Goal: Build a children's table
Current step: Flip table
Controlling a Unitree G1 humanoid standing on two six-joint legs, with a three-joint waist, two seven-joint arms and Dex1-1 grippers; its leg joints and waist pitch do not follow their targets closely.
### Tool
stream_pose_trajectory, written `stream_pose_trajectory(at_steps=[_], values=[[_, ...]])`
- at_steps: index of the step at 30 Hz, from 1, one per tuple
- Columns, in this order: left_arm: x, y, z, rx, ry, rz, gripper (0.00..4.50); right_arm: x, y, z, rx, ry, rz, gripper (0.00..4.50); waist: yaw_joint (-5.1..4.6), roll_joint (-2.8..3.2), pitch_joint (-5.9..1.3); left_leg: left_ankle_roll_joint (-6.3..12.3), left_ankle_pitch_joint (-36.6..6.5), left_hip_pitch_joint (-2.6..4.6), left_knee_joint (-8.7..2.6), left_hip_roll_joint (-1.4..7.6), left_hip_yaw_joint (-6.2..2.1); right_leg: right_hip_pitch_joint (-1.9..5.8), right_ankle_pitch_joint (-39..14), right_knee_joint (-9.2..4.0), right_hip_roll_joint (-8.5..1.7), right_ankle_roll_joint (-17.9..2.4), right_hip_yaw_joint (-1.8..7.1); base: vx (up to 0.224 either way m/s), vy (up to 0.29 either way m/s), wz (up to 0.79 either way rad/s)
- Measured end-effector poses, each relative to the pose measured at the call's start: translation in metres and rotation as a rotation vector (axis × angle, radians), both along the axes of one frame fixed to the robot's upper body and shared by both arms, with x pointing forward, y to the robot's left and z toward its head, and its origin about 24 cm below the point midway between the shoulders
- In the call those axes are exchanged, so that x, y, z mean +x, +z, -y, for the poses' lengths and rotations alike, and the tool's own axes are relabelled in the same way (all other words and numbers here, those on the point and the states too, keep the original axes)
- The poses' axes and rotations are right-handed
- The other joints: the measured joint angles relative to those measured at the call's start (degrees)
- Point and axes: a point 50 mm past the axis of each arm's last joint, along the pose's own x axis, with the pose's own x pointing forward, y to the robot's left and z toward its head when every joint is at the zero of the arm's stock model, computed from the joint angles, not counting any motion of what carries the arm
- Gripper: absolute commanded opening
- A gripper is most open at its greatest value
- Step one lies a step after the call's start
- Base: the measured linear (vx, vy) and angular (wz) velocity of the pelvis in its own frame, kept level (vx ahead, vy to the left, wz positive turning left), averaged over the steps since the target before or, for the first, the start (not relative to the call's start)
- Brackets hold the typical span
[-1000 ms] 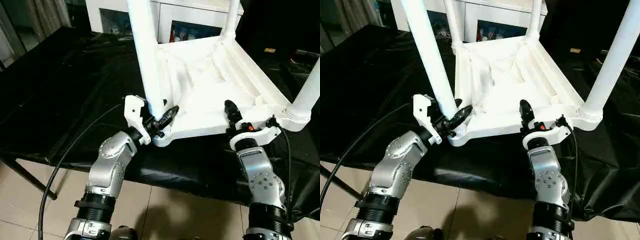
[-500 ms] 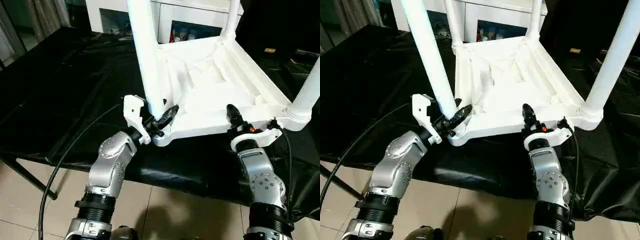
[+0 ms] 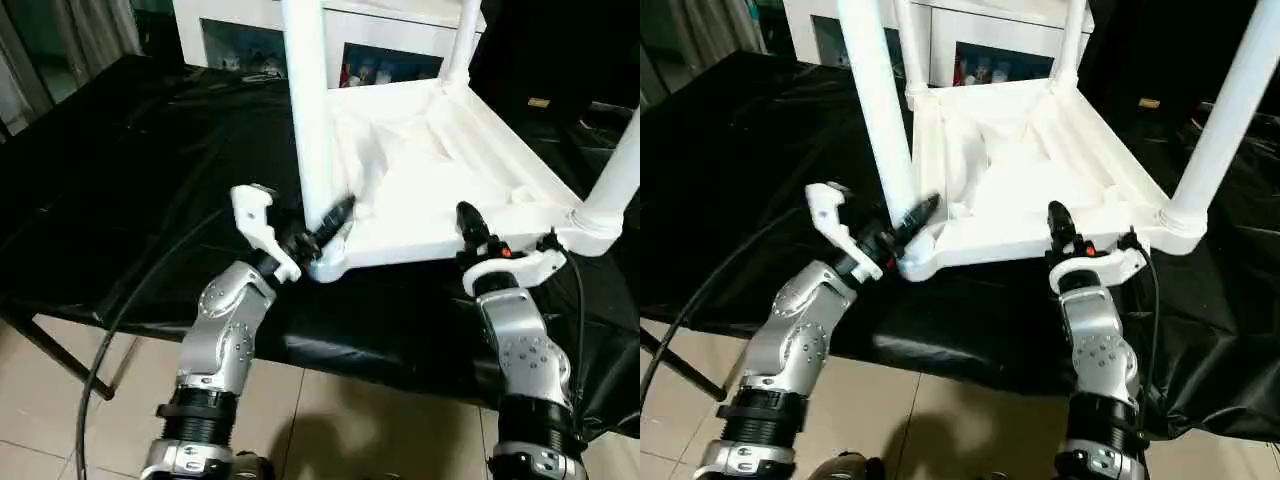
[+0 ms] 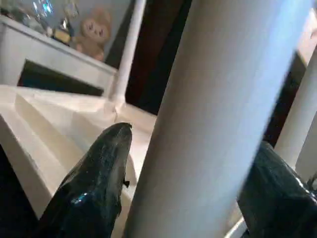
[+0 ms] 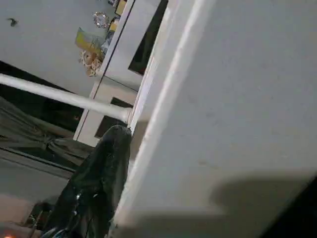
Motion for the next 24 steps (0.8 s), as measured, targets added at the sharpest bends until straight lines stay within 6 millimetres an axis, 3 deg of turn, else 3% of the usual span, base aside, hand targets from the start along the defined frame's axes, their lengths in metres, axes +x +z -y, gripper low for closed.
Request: stream_pose_trajectory(at_steps=[5,10,14,15,20,24], values=[[-0.002,0.008,-0.019,-0.073,0.060,0.049,3.27,0.005,0.008,0.004,-0.053,0.004,0.011,2.22,0.22,0.00,0.00,-0.10,0.09,-0.05,0.00,0.07,0.02,0.02,0.10,0.00,0.01,0.05,-0.06,0.000,0.000,0.00],[-0.004,0.019,-0.084,-0.146,0.350,0.111,3.27,0.001,0.013,0.035,-0.128,-0.088,0.021,2.15,1.03,-0.05,-0.02,-0.08,0.11,-0.13,0.01,0.13,0.15,0.16,0.09,-0.03,0.01,0.06,-0.05,0.000,0.000,0.00],[-0.004,0.020,-0.112,-0.191,0.540,0.112,3.27,-0.001,0.014,0.047,-0.141,-0.129,0.013,2.14,1.25,-0.14,-0.08,-0.06,0.12,-0.10,0.08,0.13,0.21,0.34,0.09,-0.08,0.01,0.08,0.05,0.000,0.000,0.00],[-0.002,0.019,-0.119,-0.204,0.591,0.104,3.54,-0.002,0.013,0.048,-0.146,-0.130,0.010,2.14,1.16,-0.14,-0.08,-0.06,0.12,-0.10,0.10,0.13,0.22,0.35,0.12,-0.08,0.01,0.13,0.07,0.000,0.000,0.00],[-0.008,0.032,-0.149,-0.023,0.726,0.211,3.86,-0.002,0.024,0.063,-0.267,-0.119,0.027,2.14,0.68,-0.14,-0.08,-0.11,0.15,-0.11,0.11,0.16,0.21,0.34,0.32,-0.12,0.01,0.70,0.07,0.000,0.000,0.00],[-0.003,0.065,-0.143,0.205,0.700,0.387,4.13,-0.001,0.035,0.069,-0.393,-0.088,0.040,2.14,0.72,-0.20,-0.09,-0.20,0.21,-0.15,0.11,0.21,0.17,0.34,0.35,-0.12,0.04,0.79,0.04,0.000,0.000,0.00]])
